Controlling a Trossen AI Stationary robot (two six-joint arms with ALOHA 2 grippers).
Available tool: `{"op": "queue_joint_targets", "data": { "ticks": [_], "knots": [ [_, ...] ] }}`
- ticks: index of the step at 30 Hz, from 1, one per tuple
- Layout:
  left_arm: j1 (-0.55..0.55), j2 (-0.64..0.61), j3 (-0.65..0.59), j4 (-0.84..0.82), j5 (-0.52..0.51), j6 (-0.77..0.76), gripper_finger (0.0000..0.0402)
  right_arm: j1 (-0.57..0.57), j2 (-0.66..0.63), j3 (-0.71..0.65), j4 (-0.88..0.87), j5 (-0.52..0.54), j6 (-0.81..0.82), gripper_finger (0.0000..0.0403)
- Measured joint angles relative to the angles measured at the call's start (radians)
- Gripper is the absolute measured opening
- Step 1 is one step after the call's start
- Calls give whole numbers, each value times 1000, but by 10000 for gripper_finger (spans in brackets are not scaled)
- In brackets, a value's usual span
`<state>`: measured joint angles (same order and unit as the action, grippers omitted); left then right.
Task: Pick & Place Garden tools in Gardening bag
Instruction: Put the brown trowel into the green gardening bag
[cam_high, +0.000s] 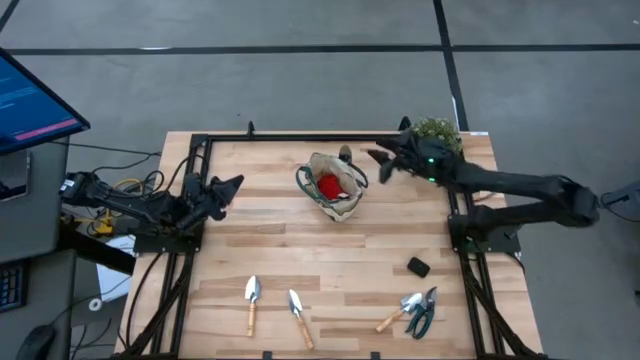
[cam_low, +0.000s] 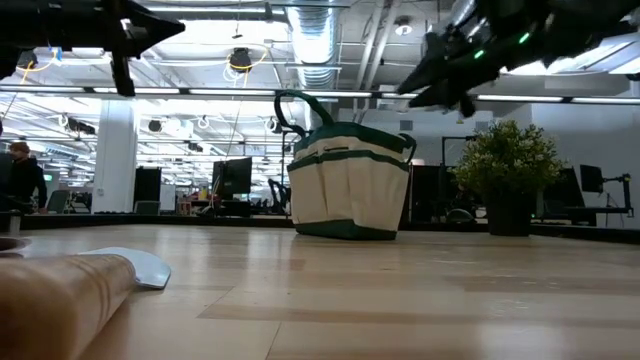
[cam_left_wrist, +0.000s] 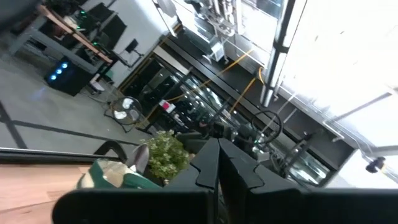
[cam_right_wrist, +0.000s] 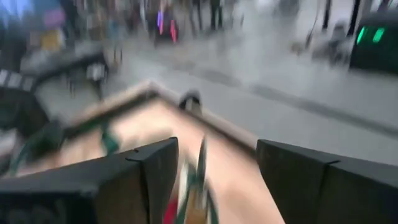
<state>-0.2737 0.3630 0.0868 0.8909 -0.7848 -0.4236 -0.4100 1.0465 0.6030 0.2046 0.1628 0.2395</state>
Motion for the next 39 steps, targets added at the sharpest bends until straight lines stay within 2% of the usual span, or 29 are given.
{"op": "queue_joint_targets", "data": {
  "ticks": [3,5,10,12,17,21,24,30,36,39],
  "knots": [
    [0,0,0,0,29,0,7,48,-114,64,-400,-9,78,198],
    [0,0,0,0,58,0,7,89,-166,93,-608,-9,159,192],
    [0,22,0,2,93,-50,7,238,-261,117,-903,-9,412,178],
    [0,54,0,2,164,-120,7,308,-282,117,-967,-8,518,174],
    [-37,247,66,-73,332,-412,3,472,-285,117,-1017,-8,678,164],
    [-95,444,215,-240,456,-638,3,559,-252,117,-1015,-7,728,155],
    [-138,573,356,-375,507,-780,2,609,-228,117,-1013,-7,739,148],
    [-215,732,677,-704,499,-994,2,674,-209,117,-1014,-5,738,141],
    [-296,842,997,-1281,442,-1292,1,714,-209,117,-1014,-5,710,144],
    [-338,895,1110,-1478,421,-1429,1,721,-209,117,-1015,-5,696,146]
  ]
}}
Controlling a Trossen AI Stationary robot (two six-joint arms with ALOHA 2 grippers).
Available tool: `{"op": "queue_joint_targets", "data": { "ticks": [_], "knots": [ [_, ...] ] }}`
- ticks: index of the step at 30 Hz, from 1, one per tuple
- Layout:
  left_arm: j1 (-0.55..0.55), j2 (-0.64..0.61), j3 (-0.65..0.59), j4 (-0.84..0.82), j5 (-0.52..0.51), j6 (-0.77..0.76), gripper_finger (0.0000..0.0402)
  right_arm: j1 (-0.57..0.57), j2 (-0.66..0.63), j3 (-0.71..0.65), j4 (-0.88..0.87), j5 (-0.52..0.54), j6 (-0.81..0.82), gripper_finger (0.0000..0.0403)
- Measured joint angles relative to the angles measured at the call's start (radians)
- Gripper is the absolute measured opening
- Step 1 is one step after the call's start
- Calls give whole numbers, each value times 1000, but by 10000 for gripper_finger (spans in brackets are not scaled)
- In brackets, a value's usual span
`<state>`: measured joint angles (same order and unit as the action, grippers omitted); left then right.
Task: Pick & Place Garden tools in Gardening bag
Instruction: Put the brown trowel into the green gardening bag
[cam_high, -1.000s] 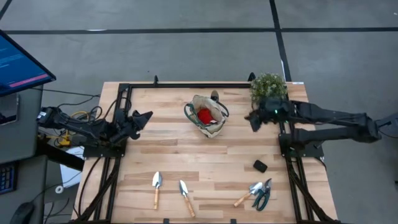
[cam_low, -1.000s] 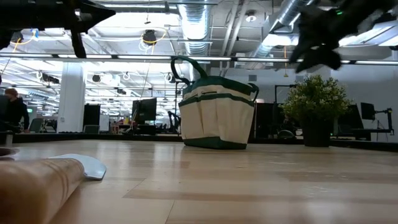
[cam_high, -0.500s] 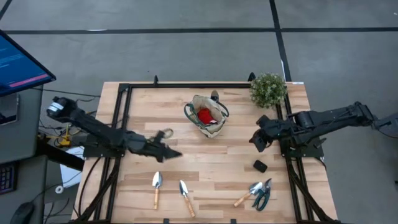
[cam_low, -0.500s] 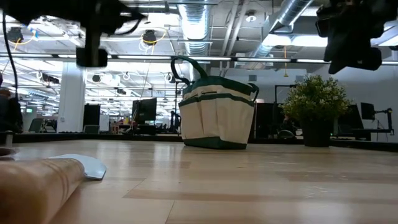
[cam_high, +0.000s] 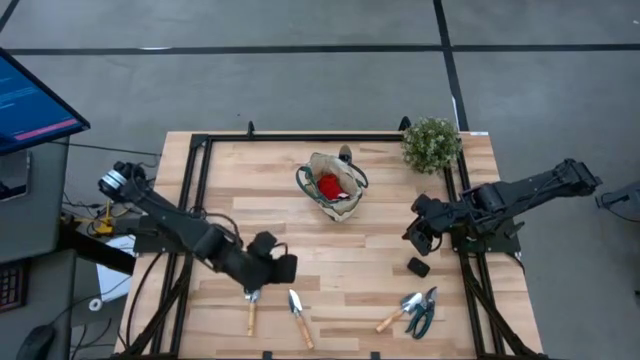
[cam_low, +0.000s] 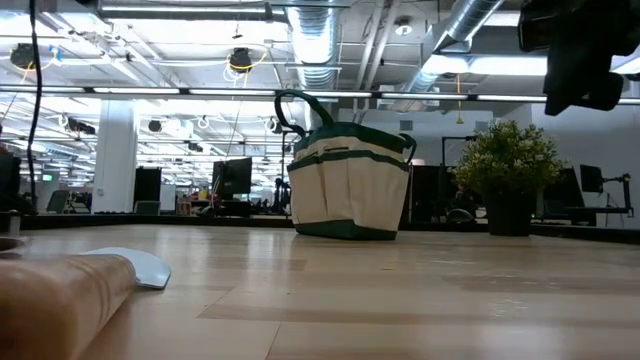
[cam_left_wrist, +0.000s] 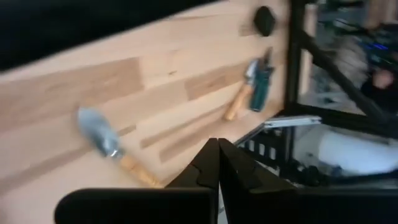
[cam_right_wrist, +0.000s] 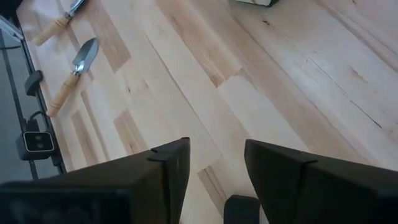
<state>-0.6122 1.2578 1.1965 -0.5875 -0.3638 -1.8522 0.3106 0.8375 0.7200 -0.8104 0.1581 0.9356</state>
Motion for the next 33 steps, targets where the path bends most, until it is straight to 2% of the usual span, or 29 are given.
{"op": "queue_joint_targets", "data": {
  "ticks": [2,7,14,18,25,29,33],
  "knots": [
    [-25,35,43,-66,19,-81,1,3,0,0,0,0,-1,146],
    [-86,106,55,-143,124,-210,1,4,0,0,2,0,-19,146],
    [-177,138,8,-205,251,-228,11,4,0,0,3,32,-20,154],
    [-215,138,-23,-204,256,-207,48,3,0,0,3,66,-20,162],
    [-215,138,-100,-201,195,-173,147,2,0,0,3,104,-18,179],
    [-156,145,-165,-205,280,-190,196,2,0,0,3,104,-2,183],
    [-86,156,-192,-205,308,-186,216,2,0,0,2,104,-2,181]
  ]
}}
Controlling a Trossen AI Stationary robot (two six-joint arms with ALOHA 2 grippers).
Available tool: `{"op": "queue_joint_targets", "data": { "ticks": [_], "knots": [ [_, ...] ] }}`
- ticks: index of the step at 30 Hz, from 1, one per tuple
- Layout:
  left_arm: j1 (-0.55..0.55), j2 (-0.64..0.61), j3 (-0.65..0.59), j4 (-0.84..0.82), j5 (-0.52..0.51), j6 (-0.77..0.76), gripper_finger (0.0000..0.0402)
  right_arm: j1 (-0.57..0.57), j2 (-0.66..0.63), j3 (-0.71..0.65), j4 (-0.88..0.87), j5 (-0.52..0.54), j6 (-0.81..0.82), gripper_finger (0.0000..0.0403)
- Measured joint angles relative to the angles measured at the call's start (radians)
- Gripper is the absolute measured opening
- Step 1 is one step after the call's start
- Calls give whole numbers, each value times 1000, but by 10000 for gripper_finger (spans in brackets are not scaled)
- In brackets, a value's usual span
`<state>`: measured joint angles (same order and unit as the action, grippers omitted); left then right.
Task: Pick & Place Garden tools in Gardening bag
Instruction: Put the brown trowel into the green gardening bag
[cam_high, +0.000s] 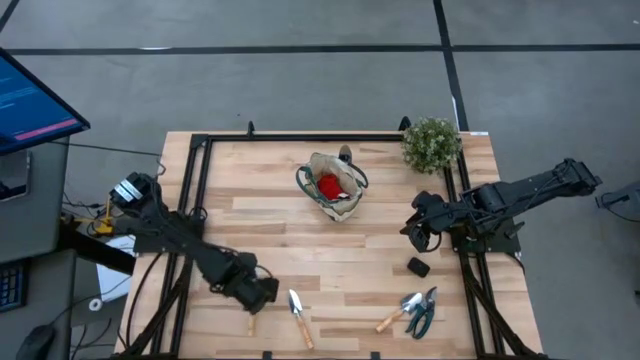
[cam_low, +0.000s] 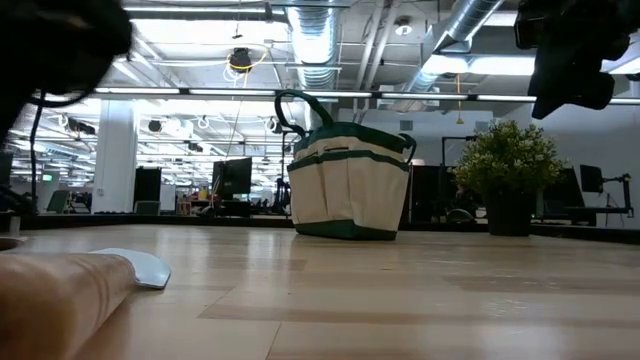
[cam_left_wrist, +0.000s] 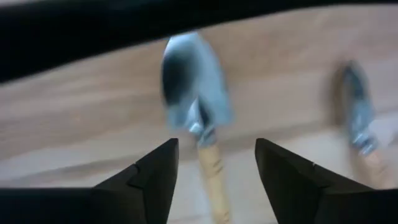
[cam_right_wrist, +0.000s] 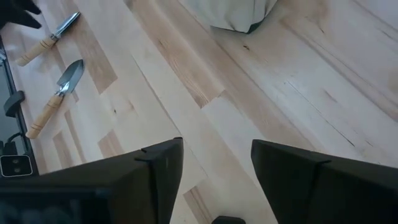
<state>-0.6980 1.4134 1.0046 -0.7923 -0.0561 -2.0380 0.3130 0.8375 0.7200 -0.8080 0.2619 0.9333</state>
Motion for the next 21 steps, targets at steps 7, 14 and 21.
{"op": "queue_joint_targets", "data": {
  "ticks": [7,14,21],
  "knots": [
    [121,15,0,1,20,23,218,0,0,0,0,0,0,174],
    [152,107,3,-1,144,9,218,1,0,-7,-5,-2,0,171],
    [153,168,8,-3,172,-8,218,1,0,-24,-6,-2,-20,173]
  ]
}}
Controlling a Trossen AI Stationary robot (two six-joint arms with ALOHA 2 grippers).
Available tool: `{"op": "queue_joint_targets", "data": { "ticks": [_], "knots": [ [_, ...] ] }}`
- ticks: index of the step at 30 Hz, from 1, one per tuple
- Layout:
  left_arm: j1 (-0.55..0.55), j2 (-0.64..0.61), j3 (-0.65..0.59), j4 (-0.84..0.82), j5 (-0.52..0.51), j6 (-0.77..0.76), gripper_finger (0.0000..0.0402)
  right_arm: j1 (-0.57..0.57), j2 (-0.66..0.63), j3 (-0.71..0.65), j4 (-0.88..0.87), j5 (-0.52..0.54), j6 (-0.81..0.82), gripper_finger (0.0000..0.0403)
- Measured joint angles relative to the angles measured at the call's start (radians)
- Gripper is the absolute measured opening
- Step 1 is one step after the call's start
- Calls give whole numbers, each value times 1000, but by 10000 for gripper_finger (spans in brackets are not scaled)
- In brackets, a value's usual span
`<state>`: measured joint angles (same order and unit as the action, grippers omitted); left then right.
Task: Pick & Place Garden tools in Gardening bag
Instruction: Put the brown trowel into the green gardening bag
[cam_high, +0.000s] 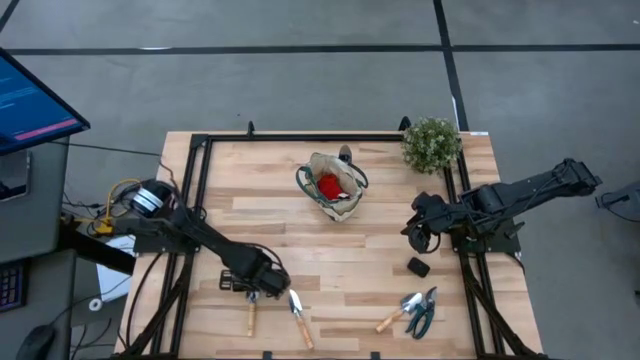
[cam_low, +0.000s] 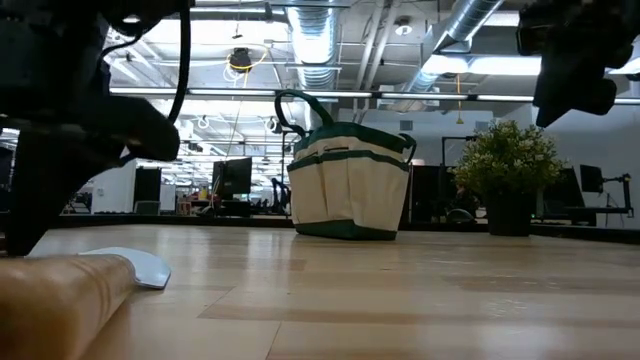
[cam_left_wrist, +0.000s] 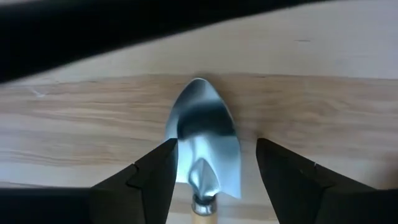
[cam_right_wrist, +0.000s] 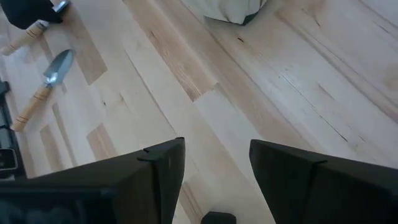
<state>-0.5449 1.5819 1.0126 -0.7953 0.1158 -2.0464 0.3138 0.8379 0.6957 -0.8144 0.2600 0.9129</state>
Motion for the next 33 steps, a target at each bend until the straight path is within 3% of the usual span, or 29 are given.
{"op": "queue_joint_targets", "data": {
  "ticks": [7,17,25,28,33],
  "knots": [
    [-1,47,6,2,38,7,181,-1,0,0,-1,1,-25,167],
    [-1,52,5,-10,65,36,21,-1,0,0,-1,-1,-30,164],
    [0,30,3,-18,57,39,7,-1,0,0,-1,-1,-53,158],
    [0,-19,16,-51,-17,24,5,-5,0,0,0,7,-59,155],
    [2,-139,59,-139,-352,-7,2,-25,0,-1,32,29,-83,150]
  ]
}}
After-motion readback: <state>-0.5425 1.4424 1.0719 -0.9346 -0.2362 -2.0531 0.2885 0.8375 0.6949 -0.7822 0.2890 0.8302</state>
